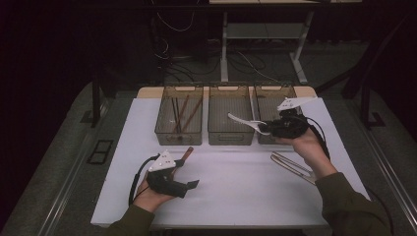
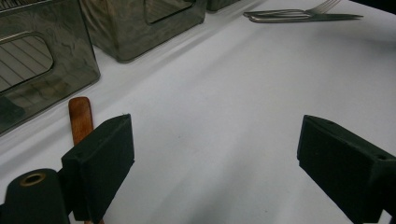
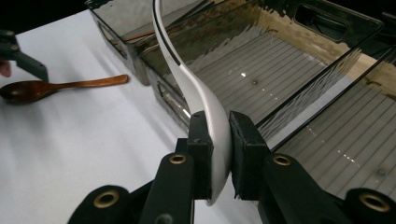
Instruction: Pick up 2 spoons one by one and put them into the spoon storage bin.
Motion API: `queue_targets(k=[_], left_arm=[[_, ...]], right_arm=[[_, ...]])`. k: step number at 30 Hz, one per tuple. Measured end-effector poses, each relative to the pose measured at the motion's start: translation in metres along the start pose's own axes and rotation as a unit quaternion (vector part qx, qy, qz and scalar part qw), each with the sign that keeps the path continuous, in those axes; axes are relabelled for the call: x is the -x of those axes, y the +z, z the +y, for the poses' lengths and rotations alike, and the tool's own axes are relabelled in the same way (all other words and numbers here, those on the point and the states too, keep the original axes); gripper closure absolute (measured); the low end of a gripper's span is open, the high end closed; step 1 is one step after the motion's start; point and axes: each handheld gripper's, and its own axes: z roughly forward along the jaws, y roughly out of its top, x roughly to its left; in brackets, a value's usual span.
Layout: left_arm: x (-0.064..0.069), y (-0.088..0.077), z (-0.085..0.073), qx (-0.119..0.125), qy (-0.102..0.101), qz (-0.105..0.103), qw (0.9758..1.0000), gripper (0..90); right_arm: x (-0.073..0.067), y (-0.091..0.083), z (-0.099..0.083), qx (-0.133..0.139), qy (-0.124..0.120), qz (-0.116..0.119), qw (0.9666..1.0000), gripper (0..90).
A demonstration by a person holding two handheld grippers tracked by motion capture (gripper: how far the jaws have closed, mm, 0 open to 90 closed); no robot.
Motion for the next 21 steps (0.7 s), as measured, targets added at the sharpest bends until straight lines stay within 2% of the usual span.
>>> queue_targets(k=[12,16,21], left_arm=[[0.000,0.000,0.000,0.000,0.000,-0.001,1.0000,10.2],[-0.001,0.000,0.000,0.004,-0.004,0.001,1.0000,10.1],[0.000,0.000,0.000,0.000,-0.002,-0.001,1.0000,10.2]], right_arm=[[0.013,0.028,0.025,-0.018,0.000,-0.015,0.9997,79.3],[0.015,0.041,0.028,-0.023,0.001,-0.017,0.9996,79.3],[0.016,0.058,0.030,-0.041,0.013,-0.022,0.9988,79.3]])
